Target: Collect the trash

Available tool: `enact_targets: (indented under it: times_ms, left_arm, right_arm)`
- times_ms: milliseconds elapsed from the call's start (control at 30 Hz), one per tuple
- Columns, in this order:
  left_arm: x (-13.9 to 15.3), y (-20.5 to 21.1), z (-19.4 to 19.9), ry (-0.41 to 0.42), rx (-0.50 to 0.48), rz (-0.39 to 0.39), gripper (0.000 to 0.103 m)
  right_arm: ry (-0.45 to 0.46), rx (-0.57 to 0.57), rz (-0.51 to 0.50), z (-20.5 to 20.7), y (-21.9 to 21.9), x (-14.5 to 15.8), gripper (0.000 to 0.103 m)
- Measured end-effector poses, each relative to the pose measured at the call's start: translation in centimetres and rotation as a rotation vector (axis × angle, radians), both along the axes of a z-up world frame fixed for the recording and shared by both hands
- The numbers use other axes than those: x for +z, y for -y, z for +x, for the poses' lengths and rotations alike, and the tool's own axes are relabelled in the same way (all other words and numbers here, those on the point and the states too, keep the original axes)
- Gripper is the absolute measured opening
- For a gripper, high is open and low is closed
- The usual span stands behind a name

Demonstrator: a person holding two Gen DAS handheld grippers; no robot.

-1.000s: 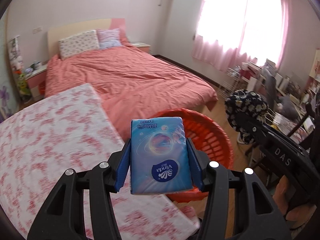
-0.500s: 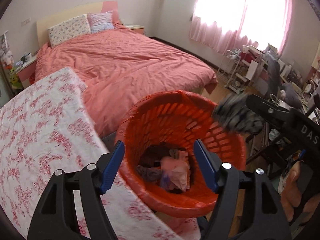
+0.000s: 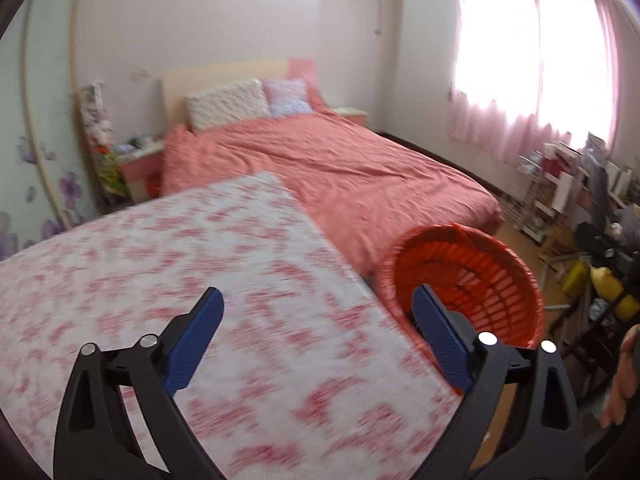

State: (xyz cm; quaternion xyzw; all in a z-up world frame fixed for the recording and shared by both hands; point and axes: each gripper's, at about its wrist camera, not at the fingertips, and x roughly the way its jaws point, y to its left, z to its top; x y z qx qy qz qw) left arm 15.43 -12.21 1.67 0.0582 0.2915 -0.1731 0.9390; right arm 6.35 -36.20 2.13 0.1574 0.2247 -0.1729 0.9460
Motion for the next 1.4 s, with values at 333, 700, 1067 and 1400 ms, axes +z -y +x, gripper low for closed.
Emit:
enact_targets:
  times_ms: [333,700,1067,1400]
  left_arm:
    - [0.0,-7.4,-6.9,0.110,0.157,0.008,0.101]
    - [-0.9,-12.0,-11.7,0.131,0.303,-0.052,0.101]
    - [-1.6,-14.5,-14.1,0.062,0.368,-0.107,0.101]
    - [-1.1,-13.7,-15.5,0.101,0.371,-0.038,0.101]
  right_arm:
    - [-0.051,-0.148,-0.319,-4.9,-9.7,1.4,0.099]
    - [-0.046,-0.123,-0.278,-9.3,-15.8,-0.2,0.099]
    - [-0.097,-0.104,-0.211,-11.6,-18.6,-1.0,0.099]
    - [-0.141,-0.125,-0.200,-12.1,-18.3,-2.1,0.099]
